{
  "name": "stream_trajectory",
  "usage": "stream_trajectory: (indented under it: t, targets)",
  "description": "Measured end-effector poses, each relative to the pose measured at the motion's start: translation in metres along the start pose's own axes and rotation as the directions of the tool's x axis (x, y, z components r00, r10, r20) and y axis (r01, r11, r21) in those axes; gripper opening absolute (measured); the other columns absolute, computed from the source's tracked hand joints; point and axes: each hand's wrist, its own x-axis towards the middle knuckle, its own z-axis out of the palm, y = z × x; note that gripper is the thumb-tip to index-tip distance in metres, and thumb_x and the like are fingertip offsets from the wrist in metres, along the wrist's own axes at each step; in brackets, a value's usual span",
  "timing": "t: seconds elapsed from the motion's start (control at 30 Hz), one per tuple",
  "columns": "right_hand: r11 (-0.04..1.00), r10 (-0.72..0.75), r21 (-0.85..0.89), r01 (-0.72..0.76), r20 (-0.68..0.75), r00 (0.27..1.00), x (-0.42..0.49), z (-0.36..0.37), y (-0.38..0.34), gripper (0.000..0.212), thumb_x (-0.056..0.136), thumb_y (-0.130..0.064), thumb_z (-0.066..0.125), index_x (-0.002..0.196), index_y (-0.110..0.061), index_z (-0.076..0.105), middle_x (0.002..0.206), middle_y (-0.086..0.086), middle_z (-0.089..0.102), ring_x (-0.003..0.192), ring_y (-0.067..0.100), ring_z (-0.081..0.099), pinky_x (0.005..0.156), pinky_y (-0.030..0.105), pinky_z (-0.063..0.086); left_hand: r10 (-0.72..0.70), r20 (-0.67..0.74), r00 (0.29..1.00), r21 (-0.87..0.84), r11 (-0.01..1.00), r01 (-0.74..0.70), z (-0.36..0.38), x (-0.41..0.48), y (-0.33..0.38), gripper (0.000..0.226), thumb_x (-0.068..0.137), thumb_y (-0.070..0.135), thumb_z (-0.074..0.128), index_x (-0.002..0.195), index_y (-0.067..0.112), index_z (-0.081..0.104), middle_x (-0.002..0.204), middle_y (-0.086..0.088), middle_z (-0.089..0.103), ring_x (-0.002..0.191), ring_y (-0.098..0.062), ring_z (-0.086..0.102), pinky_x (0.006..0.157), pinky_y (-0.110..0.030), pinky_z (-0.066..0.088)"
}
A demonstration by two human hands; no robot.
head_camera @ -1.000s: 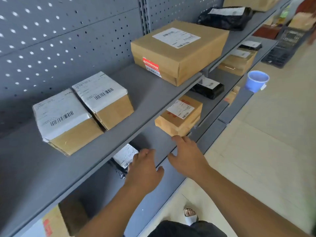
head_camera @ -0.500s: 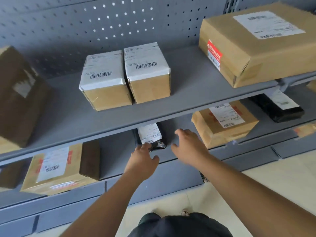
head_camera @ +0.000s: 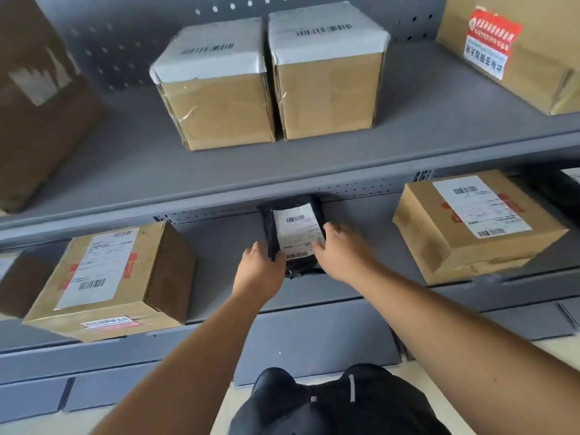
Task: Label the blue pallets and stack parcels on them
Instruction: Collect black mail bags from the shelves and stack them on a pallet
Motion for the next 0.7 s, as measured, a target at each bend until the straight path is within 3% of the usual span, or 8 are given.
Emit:
stream_trajectory:
  t: [0.07, 0.33, 0.43, 0.5, 0.57, 0.7]
  targets:
    - [1.000, 0.004, 0.017, -0.004, -0.006, 1.000, 0.008, 0.013, -0.001, 0.041, 0.101, -0.039, 0.047, 0.123, -0.005, 0.052, 0.123, 0.015, 0.059, 0.115, 0.036, 0.054, 0.088, 0.042, 0.049, 0.009, -0.013, 1.000, -0.014, 1.000, -0.009, 0.008, 0.012, -0.005, 0.024, 0.099, 0.041, 0.051, 0.111, 0.021, 0.054, 0.114, -0.002, 0.060, 0.082, -0.013, 0.055, 0.061, -0.029, 0.039]
    - [0.960, 0.154, 0.238, -0.148, -0.007, 0.988, 0.046, 0.046, 0.011, 0.039, 0.101, -0.031, 0.054, 0.127, -0.003, 0.054, 0.125, 0.017, 0.064, 0.113, 0.037, 0.061, 0.087, 0.039, 0.051, 0.027, -0.062, 0.998, -0.032, 0.999, -0.029, 0.030, 0.046, -0.007, 0.026, 0.100, 0.039, 0.052, 0.108, 0.015, 0.057, 0.102, -0.004, 0.064, 0.085, -0.024, 0.061, 0.064, -0.032, 0.042]
    - [0.940, 0.163, 0.302, -0.155, 0.001, 0.987, 0.049, 0.057, 0.014, 0.030, 0.101, -0.027, 0.055, 0.122, -0.008, 0.060, 0.119, 0.012, 0.068, 0.102, 0.032, 0.063, 0.077, 0.033, 0.050, 0.009, -0.051, 0.999, -0.099, 0.995, -0.014, 0.036, 0.049, -0.009, 0.021, 0.099, 0.032, 0.053, 0.105, 0.014, 0.062, 0.089, 0.001, 0.066, 0.071, -0.014, 0.059, 0.053, -0.027, 0.040]
    - [0.915, 0.182, 0.363, -0.177, 0.019, 0.983, 0.050, 0.062, 0.013, 0.021, 0.099, -0.024, 0.055, 0.114, -0.012, 0.063, 0.113, 0.008, 0.071, 0.089, 0.027, 0.062, 0.068, 0.029, 0.045, -0.016, -0.013, 1.000, -0.185, 0.983, 0.014, 0.038, 0.049, -0.009, 0.018, 0.098, 0.028, 0.054, 0.104, 0.015, 0.065, 0.088, 0.001, 0.070, 0.072, -0.019, 0.063, 0.057, -0.029, 0.048]
    - [0.878, 0.209, 0.432, -0.204, 0.036, 0.977, 0.048, 0.061, 0.011, 0.025, 0.098, -0.022, 0.056, 0.120, -0.014, 0.064, 0.116, 0.006, 0.071, 0.090, 0.025, 0.063, 0.069, 0.026, 0.043, -0.043, 0.003, 0.999, -0.256, 0.966, 0.042, 0.036, 0.046, -0.007, 0.015, 0.097, 0.025, 0.056, 0.103, 0.017, 0.066, 0.091, 0.001, 0.072, 0.075, -0.021, 0.065, 0.063, -0.031, 0.053]
    - [0.844, 0.239, 0.487, -0.227, 0.039, 0.970, 0.035, 0.055, 0.006, 0.041, 0.097, -0.024, 0.058, 0.136, -0.014, 0.057, 0.124, 0.004, 0.068, 0.097, 0.023, 0.065, 0.075, 0.028, 0.048, -0.063, 0.011, 0.998, -0.325, 0.943, 0.064, 0.029, 0.036, -0.008, 0.010, 0.096, 0.022, 0.057, 0.101, 0.020, 0.066, 0.088, 0.007, 0.071, 0.073, -0.015, 0.065, 0.054, -0.024, 0.047]
